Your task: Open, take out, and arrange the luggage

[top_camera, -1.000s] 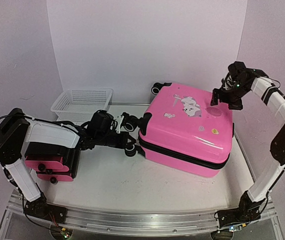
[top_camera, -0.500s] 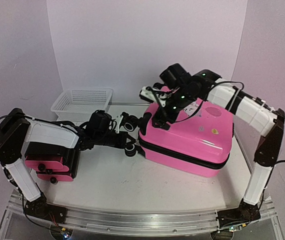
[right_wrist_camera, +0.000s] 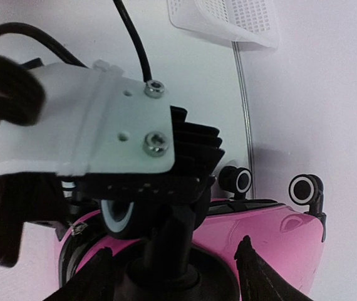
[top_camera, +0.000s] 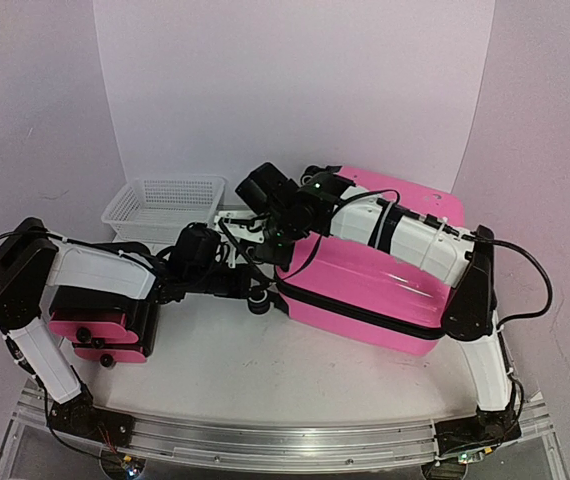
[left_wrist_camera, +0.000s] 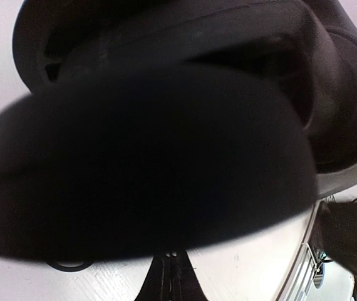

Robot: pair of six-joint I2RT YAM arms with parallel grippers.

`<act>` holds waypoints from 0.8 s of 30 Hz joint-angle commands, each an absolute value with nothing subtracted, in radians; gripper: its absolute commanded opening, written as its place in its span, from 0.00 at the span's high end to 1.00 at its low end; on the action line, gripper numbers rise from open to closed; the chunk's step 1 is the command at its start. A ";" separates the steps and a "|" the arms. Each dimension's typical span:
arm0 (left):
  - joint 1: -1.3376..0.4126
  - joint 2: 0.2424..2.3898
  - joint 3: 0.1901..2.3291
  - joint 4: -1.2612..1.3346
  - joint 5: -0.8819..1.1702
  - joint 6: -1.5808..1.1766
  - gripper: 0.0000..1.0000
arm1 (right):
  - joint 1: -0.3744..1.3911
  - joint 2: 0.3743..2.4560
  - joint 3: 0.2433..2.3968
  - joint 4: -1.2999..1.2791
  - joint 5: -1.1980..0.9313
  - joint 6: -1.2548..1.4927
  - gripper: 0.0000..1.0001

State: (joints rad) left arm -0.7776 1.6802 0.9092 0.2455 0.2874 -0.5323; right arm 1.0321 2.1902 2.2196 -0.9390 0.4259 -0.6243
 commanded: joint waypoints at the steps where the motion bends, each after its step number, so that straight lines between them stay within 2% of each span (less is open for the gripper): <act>1: -0.761 1.645 0.884 0.176 0.267 -0.559 1.00 | 1.023 2.242 2.239 -0.858 0.521 -0.670 0.35; 3: -0.757 1.650 0.880 0.190 0.278 -0.579 1.00 | 1.023 2.257 2.235 -0.855 0.536 -0.669 0.33; 6: -0.737 1.659 0.868 0.225 0.307 -0.615 1.00 | 1.012 2.249 2.221 -0.853 0.507 -0.635 0.24; 13: -0.671 1.698 0.850 0.307 0.402 -0.693 1.00 | 0.967 2.227 2.183 -0.835 0.474 -0.591 0.25; 17: -0.630 1.740 0.867 0.332 0.474 -0.715 1.00 | 0.964 2.220 2.168 -0.835 0.436 -0.577 0.43; 24: -0.611 1.770 0.873 0.331 0.484 -0.704 1.00 | 0.946 2.222 2.158 -0.862 0.408 -0.568 0.71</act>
